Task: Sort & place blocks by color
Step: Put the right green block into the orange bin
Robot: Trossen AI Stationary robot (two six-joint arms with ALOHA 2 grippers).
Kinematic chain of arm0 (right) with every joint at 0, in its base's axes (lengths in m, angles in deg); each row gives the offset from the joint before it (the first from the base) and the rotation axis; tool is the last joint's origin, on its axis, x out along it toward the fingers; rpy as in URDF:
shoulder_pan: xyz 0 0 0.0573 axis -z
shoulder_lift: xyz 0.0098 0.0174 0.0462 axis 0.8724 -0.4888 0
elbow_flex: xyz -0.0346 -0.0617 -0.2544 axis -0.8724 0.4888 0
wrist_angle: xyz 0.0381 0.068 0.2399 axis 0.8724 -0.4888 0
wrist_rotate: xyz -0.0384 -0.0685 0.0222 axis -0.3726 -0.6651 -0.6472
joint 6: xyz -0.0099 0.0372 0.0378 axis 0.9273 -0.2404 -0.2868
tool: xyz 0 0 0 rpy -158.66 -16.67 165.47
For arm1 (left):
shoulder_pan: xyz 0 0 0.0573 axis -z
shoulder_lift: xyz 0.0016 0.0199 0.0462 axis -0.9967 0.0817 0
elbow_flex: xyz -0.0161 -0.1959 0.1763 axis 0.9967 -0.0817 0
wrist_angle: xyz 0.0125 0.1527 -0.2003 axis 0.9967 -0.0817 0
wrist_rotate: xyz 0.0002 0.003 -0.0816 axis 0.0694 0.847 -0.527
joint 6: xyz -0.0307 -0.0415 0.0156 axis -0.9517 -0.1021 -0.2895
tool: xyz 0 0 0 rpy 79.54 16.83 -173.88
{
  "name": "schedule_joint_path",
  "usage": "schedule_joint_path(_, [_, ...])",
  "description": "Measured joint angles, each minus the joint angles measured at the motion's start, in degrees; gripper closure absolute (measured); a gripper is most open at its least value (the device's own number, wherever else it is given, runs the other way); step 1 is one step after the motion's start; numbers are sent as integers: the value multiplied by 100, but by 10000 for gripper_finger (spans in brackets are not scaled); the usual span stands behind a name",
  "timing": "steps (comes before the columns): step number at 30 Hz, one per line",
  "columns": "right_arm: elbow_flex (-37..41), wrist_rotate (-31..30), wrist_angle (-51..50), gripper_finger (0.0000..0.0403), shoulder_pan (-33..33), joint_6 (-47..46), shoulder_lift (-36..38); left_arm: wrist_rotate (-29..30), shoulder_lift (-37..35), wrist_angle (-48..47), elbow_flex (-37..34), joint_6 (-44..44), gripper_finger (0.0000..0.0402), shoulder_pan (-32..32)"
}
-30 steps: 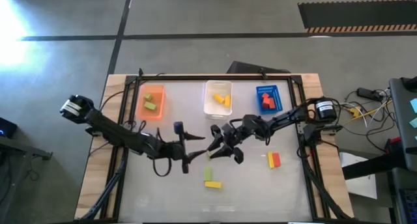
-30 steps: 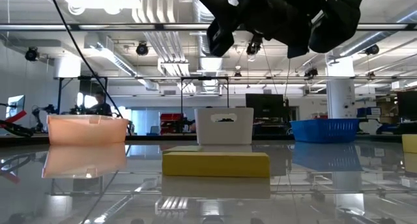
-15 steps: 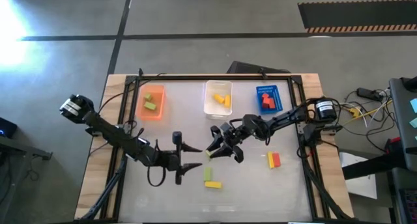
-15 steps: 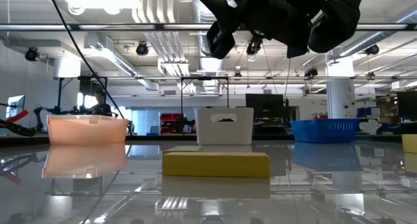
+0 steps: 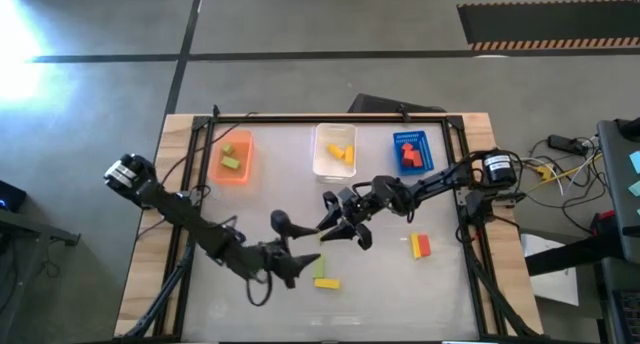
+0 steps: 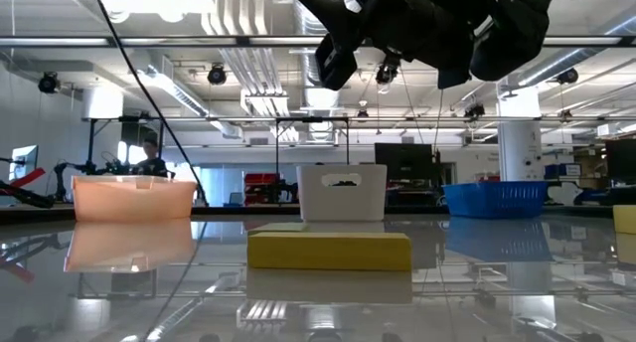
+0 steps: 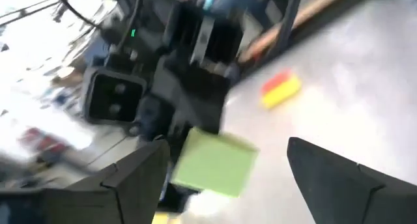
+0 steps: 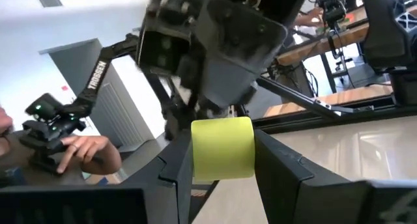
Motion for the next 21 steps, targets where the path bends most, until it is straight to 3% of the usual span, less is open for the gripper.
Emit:
schedule_joint_path(5, [-82,-3,13,288,-6,-173,-230,518,379,-511,328,349,107,-5])
schedule_joint_path(21, [-137,21,470,288,-15,-479,-421,570,531,-482,363,611,107,-2])
